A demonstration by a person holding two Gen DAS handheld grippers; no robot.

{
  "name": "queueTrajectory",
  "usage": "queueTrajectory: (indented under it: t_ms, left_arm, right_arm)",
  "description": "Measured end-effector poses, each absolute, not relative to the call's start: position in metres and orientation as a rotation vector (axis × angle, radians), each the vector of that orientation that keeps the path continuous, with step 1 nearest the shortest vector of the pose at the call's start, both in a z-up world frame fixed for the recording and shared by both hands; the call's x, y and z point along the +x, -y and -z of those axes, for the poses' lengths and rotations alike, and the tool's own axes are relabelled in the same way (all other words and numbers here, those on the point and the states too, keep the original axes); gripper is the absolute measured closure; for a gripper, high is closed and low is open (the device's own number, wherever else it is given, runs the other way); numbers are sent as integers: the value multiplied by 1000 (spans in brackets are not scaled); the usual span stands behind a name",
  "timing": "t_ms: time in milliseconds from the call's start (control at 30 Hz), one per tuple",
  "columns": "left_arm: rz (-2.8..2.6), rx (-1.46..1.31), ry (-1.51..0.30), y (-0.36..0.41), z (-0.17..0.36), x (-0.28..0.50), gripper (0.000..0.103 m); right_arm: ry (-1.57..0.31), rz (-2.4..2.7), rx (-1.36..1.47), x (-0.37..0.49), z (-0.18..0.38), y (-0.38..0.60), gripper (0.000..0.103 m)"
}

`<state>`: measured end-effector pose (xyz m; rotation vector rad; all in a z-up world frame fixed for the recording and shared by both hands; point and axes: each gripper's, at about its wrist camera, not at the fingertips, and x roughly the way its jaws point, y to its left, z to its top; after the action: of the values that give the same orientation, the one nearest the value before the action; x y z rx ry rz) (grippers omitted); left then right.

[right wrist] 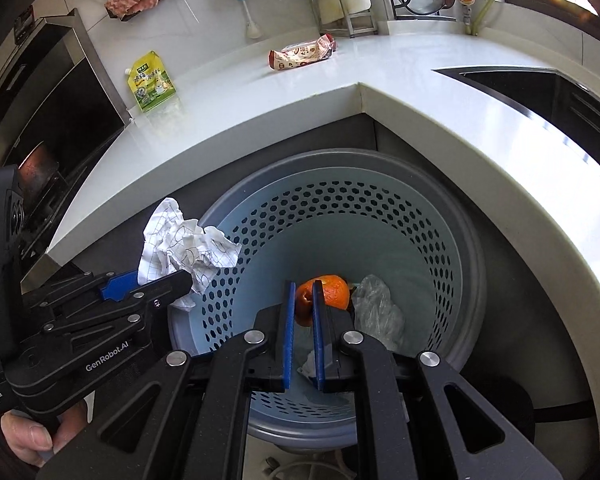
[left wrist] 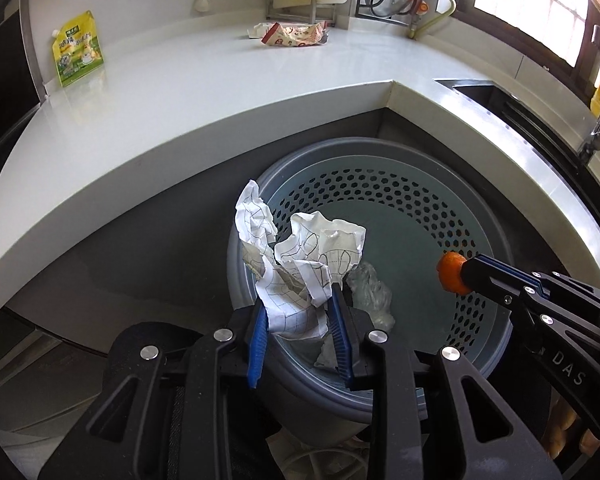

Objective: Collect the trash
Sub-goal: 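Open the left tool dropping the paper while the right tool drops the peel into the bin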

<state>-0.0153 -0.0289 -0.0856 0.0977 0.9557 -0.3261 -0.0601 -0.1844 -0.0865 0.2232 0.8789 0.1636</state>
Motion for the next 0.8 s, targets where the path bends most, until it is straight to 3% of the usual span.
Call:
queueTrajectory:
  t_ms: [433,600,800]
  left_arm:
    - [308,73,-976,20,92,-10,71]
    - [298,62,-971,17,91,-11,55]
    - [285,53,-968,13,90,-11,45]
  right_arm:
    - [-896,-172,234,-50,97,184,95]
    - [-882,-175,254,-52,94,188,94]
    - [-843,-168,263,-57,87,192,73]
